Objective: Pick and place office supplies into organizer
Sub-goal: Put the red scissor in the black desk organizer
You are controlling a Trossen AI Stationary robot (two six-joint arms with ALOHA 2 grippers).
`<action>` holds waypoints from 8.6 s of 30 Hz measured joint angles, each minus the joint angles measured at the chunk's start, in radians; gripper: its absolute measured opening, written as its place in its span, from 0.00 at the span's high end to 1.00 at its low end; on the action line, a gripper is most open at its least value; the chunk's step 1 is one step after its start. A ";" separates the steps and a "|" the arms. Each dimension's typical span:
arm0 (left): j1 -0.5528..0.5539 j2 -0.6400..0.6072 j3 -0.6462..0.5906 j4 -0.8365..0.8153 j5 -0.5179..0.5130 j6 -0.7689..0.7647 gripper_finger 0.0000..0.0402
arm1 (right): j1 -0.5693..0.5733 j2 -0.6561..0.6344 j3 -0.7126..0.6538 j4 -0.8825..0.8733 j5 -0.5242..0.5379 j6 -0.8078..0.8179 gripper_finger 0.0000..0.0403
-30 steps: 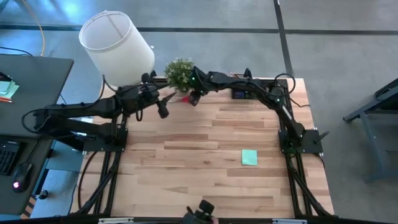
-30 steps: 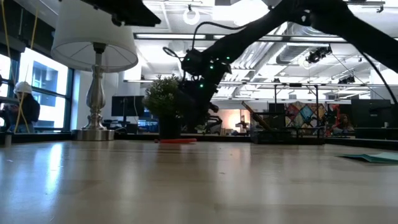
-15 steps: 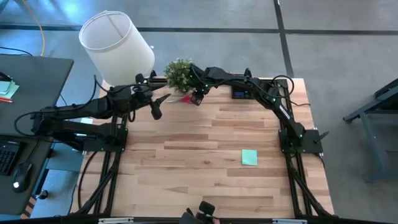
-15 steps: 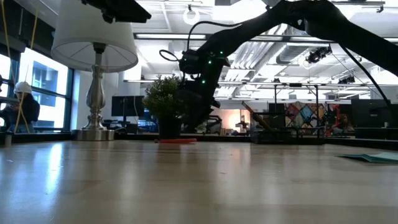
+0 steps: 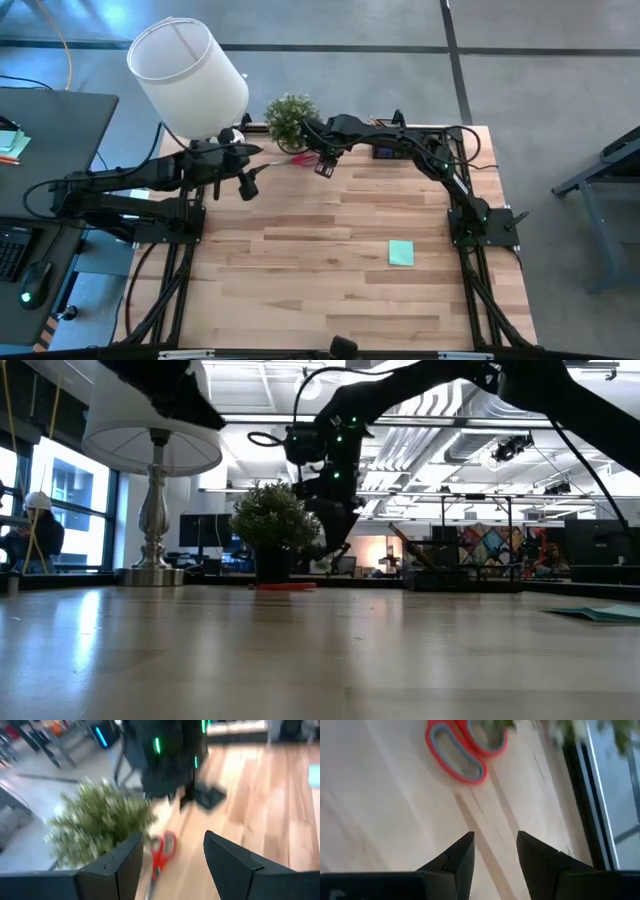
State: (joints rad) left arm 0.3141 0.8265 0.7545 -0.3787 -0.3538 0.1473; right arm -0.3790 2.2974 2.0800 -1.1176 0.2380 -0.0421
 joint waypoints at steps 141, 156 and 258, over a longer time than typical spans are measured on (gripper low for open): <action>0.362 0.921 0.000 0.465 0.285 -0.123 0.67 | 0.054 -1.550 -1.638 1.038 -0.484 -0.098 0.65; 0.199 0.835 0.000 0.369 0.090 -0.118 0.67 | 0.054 -1.549 -1.638 1.039 -0.482 -0.094 0.65; 0.019 1.108 0.600 -0.047 0.320 -0.124 0.60 | 0.073 -1.437 -1.637 1.146 -0.537 0.009 0.65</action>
State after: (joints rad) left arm 0.3334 1.9345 1.3548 -0.4253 -0.0342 0.0234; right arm -0.3055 0.8603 0.4427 0.0282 -0.2989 -0.0330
